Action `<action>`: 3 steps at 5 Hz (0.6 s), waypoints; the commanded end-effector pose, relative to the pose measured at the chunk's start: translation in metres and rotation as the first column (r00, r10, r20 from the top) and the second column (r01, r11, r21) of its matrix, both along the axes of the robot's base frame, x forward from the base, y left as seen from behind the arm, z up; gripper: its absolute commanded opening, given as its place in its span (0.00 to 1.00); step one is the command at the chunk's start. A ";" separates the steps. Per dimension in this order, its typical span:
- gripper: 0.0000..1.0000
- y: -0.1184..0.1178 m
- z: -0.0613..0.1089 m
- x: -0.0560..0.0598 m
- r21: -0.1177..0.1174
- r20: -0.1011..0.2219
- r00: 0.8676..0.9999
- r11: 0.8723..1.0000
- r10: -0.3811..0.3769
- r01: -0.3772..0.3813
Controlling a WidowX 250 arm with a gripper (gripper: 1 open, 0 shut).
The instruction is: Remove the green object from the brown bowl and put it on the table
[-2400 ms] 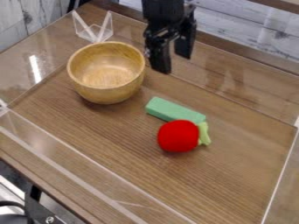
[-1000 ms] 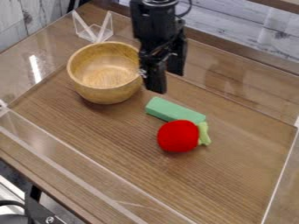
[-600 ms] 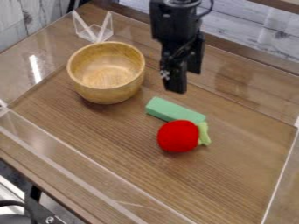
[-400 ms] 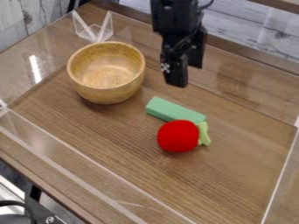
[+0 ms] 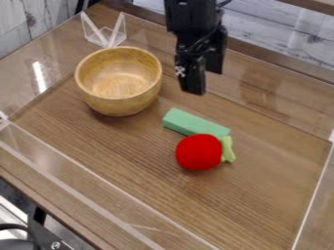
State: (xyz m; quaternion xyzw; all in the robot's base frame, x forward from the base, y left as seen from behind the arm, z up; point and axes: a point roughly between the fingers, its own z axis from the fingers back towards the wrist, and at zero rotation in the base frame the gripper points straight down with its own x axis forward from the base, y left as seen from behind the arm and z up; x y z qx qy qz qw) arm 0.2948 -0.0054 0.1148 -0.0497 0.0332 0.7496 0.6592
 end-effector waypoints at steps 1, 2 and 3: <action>1.00 0.008 0.000 0.002 0.000 0.047 0.996 0.997 0.073 -0.073; 1.00 0.017 0.009 -0.003 -0.003 0.046 0.995 0.996 0.091 -0.091; 1.00 0.023 0.017 -0.006 -0.007 0.044 0.993 0.994 0.106 -0.106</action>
